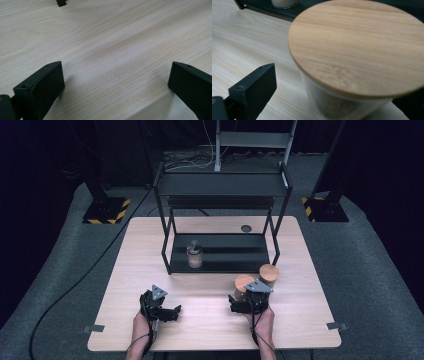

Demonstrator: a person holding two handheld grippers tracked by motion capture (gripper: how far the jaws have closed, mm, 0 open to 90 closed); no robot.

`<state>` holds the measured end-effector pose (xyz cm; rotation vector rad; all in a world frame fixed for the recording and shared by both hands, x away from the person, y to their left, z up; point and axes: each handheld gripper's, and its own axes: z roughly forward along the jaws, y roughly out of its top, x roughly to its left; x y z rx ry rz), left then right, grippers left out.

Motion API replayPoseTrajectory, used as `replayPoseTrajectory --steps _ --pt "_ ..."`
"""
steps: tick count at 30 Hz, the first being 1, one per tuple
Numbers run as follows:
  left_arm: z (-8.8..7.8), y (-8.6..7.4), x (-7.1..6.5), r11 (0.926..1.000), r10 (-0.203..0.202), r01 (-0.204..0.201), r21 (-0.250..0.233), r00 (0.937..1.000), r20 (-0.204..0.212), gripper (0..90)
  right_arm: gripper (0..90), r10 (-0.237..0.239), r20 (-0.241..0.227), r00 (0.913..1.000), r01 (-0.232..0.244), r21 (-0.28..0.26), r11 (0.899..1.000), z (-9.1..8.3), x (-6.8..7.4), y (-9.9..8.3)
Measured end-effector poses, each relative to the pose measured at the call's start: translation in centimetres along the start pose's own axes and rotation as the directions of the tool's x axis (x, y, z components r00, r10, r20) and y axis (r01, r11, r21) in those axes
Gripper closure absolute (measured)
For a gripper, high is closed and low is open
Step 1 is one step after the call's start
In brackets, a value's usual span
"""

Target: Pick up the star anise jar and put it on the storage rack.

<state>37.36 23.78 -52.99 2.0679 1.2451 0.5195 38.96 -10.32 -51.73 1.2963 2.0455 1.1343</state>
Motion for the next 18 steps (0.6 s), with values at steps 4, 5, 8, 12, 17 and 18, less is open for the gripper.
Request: replayPoseTrajectory --steps 4,5,8,12,17,18 --pt "0.0 0.0 0.0 1.0 0.0 0.0 0.0 1.0 0.0 0.1 0.0 -0.003 -0.004 1.0 0.003 0.009 1.0 0.34 0.01 0.27" --pt "0.0 0.0 0.0 1.0 0.0 0.0 0.0 1.0 0.0 0.1 0.0 -0.004 -0.003 1.0 0.004 0.01 1.0 0.43 0.0 0.36" --pt "0.0 0.0 0.0 1.0 0.0 0.0 0.0 1.0 0.0 0.1 0.8 -0.003 0.008 1.0 0.003 0.013 1.0 0.65 0.02 0.53" --pt "0.0 0.0 0.0 1.0 0.0 0.0 -0.001 1.0 0.0 0.1 8.9 0.001 0.035 0.9994 -0.001 0.02 1.0 0.8 0.02 0.55" --pt "0.0 0.0 0.0 1.0 0.001 -0.001 -0.001 1.0 0.0 0.1 15.2 0.015 0.044 0.9989 -0.016 0.022 1.0 0.67 -0.23 0.45" --pt "0.0 0.0 0.0 1.0 0.0 0.0 0.0 1.0 0.0 0.1 16.9 0.015 0.048 0.9987 -0.016 0.03 0.999 0.71 -0.28 0.43"
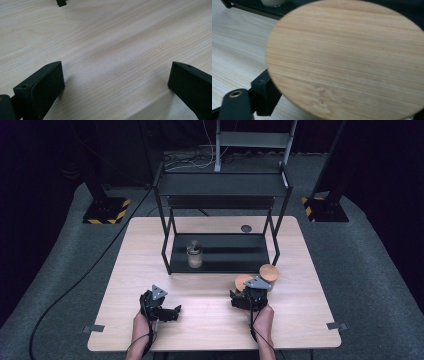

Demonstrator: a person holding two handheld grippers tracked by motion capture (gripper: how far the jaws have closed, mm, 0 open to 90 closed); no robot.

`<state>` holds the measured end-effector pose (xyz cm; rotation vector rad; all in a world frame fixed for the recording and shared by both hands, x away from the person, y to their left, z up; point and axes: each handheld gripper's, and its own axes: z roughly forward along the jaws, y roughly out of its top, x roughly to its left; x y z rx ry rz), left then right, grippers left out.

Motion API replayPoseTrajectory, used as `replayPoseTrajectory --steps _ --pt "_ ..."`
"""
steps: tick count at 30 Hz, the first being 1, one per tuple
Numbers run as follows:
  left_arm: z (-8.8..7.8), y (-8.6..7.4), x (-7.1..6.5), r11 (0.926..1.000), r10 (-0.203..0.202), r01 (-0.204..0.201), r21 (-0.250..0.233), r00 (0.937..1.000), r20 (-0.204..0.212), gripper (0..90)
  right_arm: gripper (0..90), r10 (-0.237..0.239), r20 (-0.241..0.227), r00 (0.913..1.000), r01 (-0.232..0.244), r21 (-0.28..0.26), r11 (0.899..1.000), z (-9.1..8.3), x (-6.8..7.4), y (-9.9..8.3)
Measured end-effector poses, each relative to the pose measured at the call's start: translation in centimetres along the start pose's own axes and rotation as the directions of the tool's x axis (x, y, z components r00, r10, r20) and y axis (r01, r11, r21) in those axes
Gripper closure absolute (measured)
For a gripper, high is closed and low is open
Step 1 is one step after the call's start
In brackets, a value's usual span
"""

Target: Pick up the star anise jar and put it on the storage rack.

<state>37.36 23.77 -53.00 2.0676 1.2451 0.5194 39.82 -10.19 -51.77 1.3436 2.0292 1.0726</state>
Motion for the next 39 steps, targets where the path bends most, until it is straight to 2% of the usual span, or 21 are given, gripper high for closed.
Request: replayPoseTrajectory --steps 4,6,11,16,39 --pt "0.0 0.0 0.0 1.0 0.0 0.0 0.0 1.0 0.0 0.1 23.4 0.011 0.009 0.9999 -0.011 0.014 1.0 0.0 -0.2 -0.1" --pt "0.0 0.0 0.0 1.0 0.0 0.0 -0.001 1.0 0.0 0.1 23.6 0.018 -0.001 0.9998 -0.018 0.012 1.0 0.0 -0.4 -0.1" --pt "0.0 0.0 0.0 1.0 0.0 0.0 -0.001 1.0 0.0 0.1 24.8 0.004 0.015 0.9999 -0.004 0.009 1.0 -0.1 -0.2 -0.1" --pt "0.0 0.0 0.0 1.0 0.0 0.0 -0.001 1.0 0.0 0.1 25.0 0.028 0.006 0.9996 -0.028 0.0 1.0 -0.4 -0.5 -0.2" --pt "0.0 0.0 0.0 1.0 0.0 0.0 -0.001 1.0 0.0 0.1 25.1 -0.02 0.012 0.9997 0.019 0.001 1.0 -1.2 -0.1 0.0"
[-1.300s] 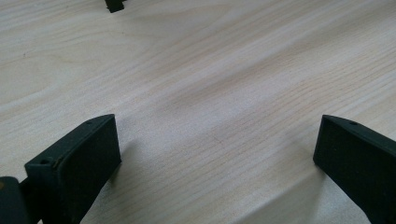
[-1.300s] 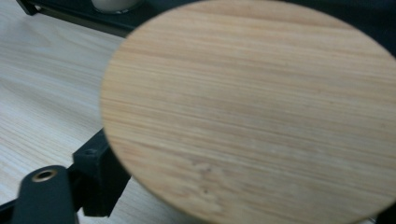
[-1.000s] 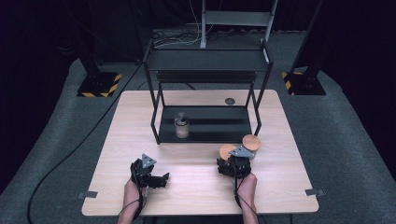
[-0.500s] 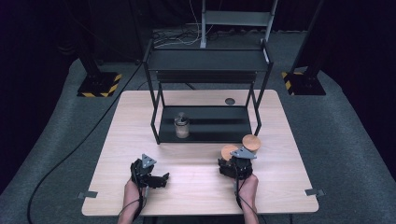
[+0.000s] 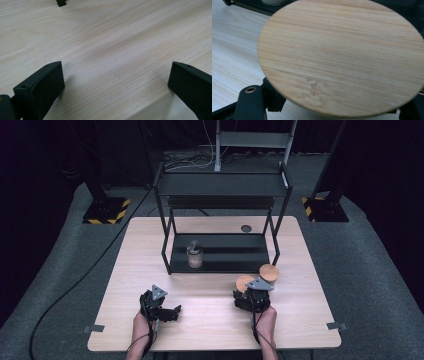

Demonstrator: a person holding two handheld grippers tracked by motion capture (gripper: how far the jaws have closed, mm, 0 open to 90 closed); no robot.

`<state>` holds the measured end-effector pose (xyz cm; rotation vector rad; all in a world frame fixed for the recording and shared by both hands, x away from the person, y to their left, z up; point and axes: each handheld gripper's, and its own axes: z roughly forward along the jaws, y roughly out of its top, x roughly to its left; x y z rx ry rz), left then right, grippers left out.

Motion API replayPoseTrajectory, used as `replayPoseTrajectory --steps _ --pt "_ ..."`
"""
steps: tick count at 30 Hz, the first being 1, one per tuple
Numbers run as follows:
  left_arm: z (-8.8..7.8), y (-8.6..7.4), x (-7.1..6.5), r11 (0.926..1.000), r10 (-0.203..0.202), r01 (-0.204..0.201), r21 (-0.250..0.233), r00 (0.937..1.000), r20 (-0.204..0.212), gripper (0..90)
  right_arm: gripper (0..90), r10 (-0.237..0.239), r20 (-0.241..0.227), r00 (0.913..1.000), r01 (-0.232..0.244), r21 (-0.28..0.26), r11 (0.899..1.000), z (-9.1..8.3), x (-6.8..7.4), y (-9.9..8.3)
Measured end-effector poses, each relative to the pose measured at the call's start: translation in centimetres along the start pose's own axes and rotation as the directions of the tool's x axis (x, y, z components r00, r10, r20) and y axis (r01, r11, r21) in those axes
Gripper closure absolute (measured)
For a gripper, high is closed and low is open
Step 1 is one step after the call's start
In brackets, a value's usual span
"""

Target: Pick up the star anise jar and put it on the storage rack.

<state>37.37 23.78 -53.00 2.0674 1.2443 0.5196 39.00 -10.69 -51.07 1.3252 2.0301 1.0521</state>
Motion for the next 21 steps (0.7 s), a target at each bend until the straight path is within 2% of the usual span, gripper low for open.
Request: replayPoseTrajectory --steps 21 --pt "0.0 0.0 0.0 1.0 0.0 0.0 0.001 1.0 0.0 0.1 25.1 -0.02 -0.002 0.9998 0.02 -0.011 1.0 -0.7 -0.1 1.2"
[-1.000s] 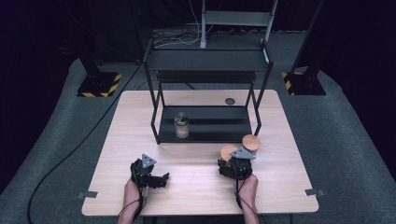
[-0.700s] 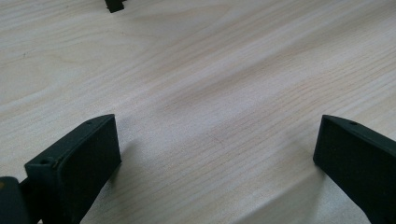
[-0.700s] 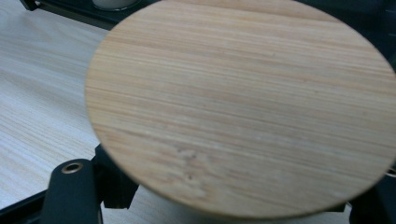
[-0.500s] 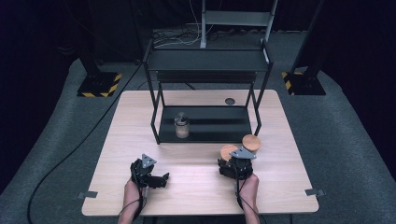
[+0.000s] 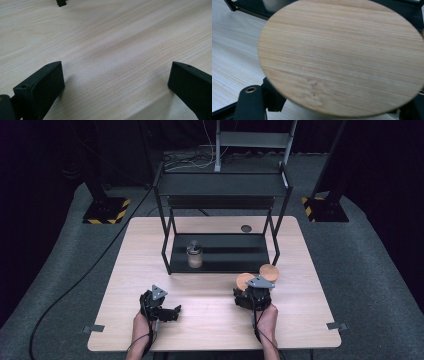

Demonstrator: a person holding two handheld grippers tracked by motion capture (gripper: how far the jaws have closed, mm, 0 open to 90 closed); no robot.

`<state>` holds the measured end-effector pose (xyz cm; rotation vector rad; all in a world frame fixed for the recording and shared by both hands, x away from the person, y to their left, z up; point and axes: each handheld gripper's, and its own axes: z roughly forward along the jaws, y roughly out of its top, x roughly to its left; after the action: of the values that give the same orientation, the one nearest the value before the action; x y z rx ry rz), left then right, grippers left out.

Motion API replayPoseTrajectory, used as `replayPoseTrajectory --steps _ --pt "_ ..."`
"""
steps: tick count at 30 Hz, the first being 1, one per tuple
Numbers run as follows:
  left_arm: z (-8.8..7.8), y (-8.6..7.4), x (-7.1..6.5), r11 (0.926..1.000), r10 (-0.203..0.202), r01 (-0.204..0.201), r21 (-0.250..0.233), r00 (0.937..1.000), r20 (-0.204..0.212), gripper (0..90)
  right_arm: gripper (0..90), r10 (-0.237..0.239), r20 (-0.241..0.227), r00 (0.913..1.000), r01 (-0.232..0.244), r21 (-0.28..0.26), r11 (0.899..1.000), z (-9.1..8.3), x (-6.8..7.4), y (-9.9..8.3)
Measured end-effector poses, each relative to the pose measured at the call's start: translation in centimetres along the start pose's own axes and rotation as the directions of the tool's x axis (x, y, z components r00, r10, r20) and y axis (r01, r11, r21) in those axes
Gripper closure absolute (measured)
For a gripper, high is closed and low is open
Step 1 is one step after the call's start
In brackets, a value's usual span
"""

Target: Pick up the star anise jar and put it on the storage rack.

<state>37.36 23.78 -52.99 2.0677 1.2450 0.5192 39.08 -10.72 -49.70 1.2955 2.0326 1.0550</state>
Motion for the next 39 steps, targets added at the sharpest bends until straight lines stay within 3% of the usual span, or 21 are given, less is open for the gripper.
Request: replayPoseTrajectory --steps 39 --pt "0.0 0.0 0.0 1.0 0.0 0.0 -0.001 1.0 0.001 0.1 25.1 -0.033 -0.001 0.9994 0.033 0.003 0.999 0.7 0.2 2.0"
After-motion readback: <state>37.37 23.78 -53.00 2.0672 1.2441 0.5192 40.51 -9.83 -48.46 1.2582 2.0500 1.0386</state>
